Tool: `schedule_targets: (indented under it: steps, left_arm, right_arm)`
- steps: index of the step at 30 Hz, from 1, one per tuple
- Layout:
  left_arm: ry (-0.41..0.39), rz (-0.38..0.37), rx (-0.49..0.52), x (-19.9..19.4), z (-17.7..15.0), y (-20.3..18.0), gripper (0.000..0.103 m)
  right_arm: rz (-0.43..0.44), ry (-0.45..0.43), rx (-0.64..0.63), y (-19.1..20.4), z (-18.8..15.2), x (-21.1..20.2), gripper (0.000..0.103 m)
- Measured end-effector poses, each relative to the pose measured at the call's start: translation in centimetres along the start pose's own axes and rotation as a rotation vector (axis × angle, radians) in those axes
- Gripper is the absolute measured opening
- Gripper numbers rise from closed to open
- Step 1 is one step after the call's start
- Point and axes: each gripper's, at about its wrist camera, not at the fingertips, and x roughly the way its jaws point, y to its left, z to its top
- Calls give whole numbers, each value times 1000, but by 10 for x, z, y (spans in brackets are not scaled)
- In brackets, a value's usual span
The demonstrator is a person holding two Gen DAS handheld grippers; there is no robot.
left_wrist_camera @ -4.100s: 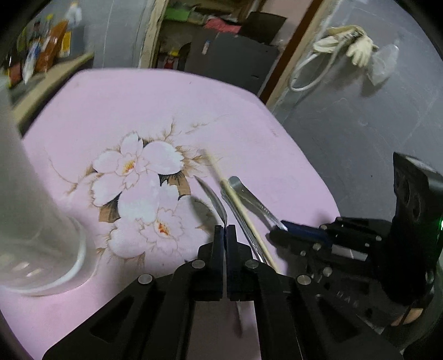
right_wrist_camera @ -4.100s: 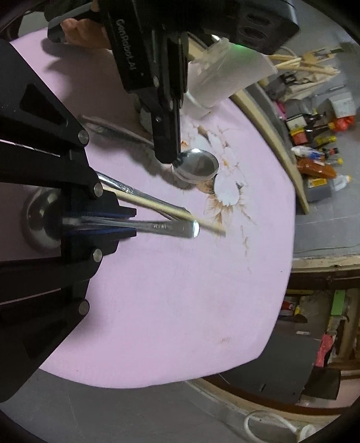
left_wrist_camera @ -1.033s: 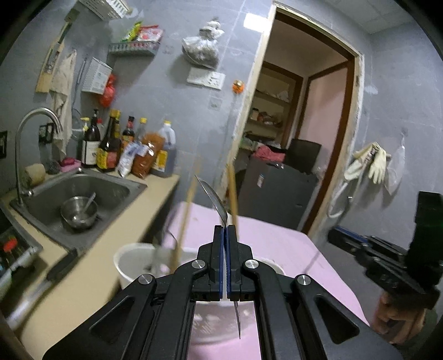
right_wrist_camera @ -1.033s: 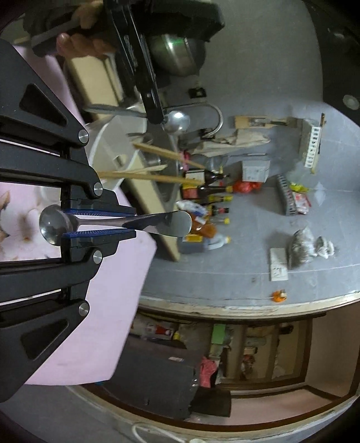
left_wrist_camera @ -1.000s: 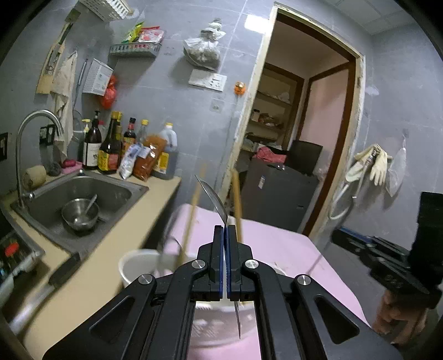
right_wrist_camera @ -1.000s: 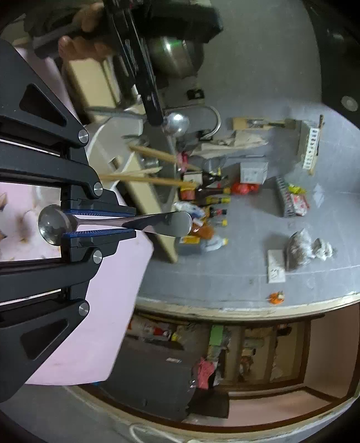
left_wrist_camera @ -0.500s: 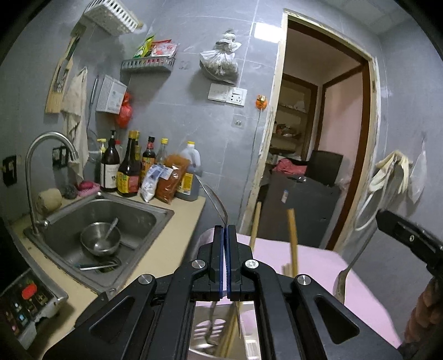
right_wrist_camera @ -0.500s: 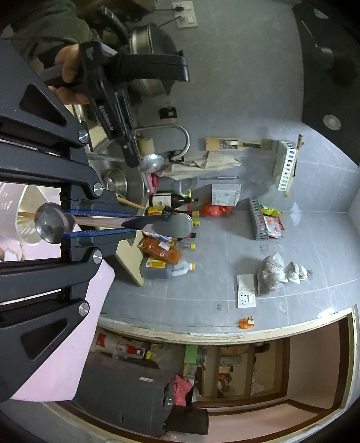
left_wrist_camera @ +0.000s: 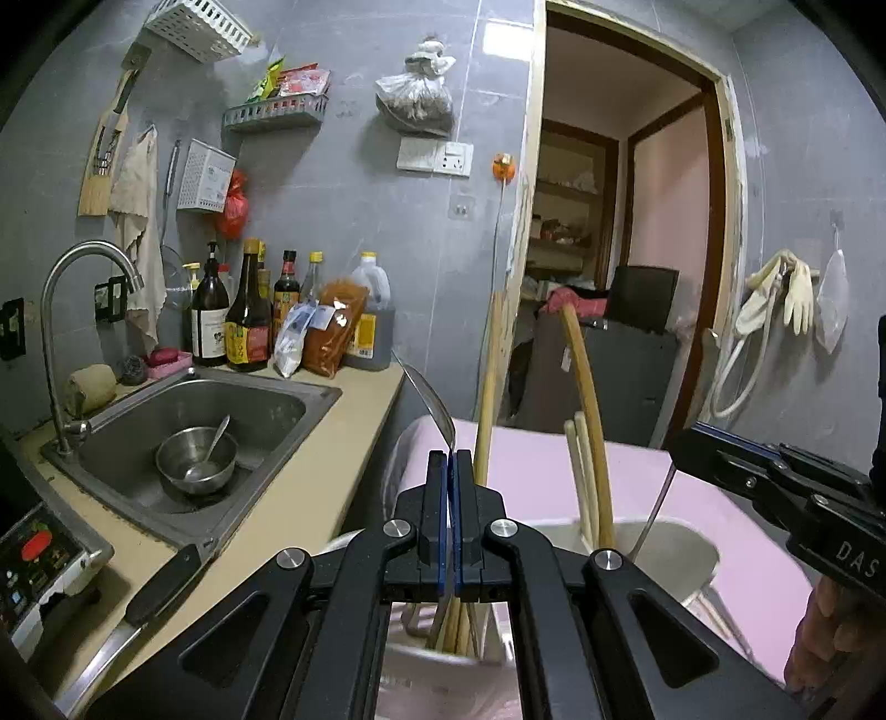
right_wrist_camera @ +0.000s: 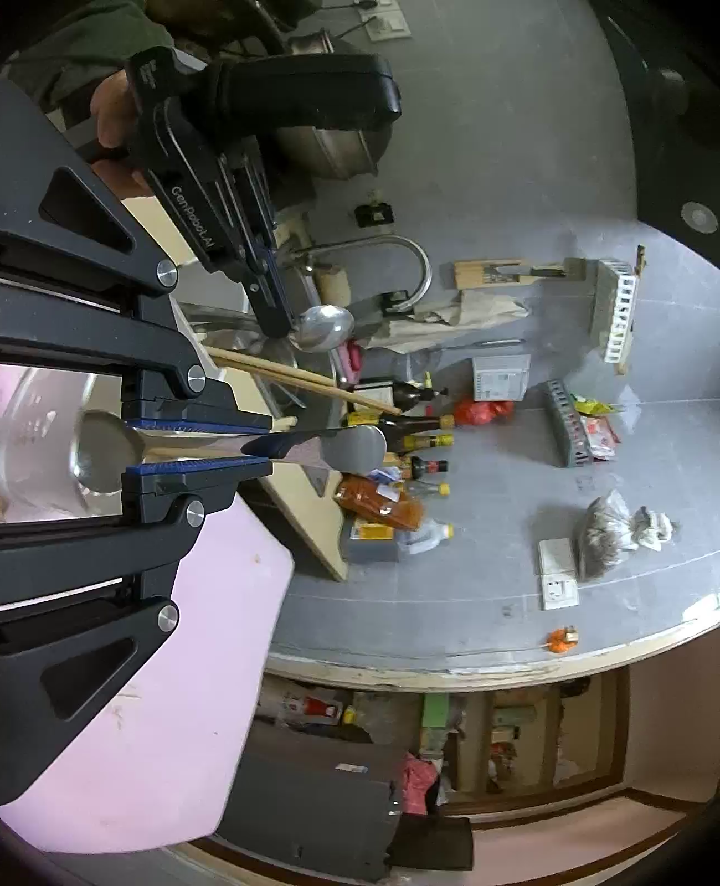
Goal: Organize utensils
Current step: 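Lower both spoons into the holder and open both tools, then return both tools to the table and close the right tool on the metal fork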
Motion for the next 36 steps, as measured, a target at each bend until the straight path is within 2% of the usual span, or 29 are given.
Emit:
schedule_targets:
  steps: [7, 15, 17, 18, 21, 24, 27, 32, 36]
  left_arm:
    - [53, -12, -2, 2, -14, 2, 0]
    - [92, -26, -23, -4, -16, -1, 2]
    - [100, -22, -35, -6, -16, -1, 5]
    - [98, -21, -39, -8, -15, -1, 10]
    - [68, -17, -57, -17, -12, -1, 27]
    - [48, -10, -83, -24, -7, 1, 37]
    - [23, 4, -88, -32, 0, -5, 41]
    - [-18, 10, -71, -41, 9, -24, 61]
    - [-49, -4, -66, -46, 12, -40, 83]
  right_arm:
    - [4, 39, 16, -2, -14, 5, 6]
    - [13, 45, 34, -4, -22, 2, 8]
    - [19, 39, 38, -3, -22, 0, 9]
    - [20, 36, 38, -3, -22, -1, 10]
    - [24, 14, 44, -3, -20, -7, 24]
    - [13, -19, 53, -6, -18, -17, 28]
    - [-41, -75, 54, -11, -13, -34, 47]
    - [-131, -172, 41, -21, -6, -68, 75]
    - [-178, -213, 38, -32, -4, -93, 85]
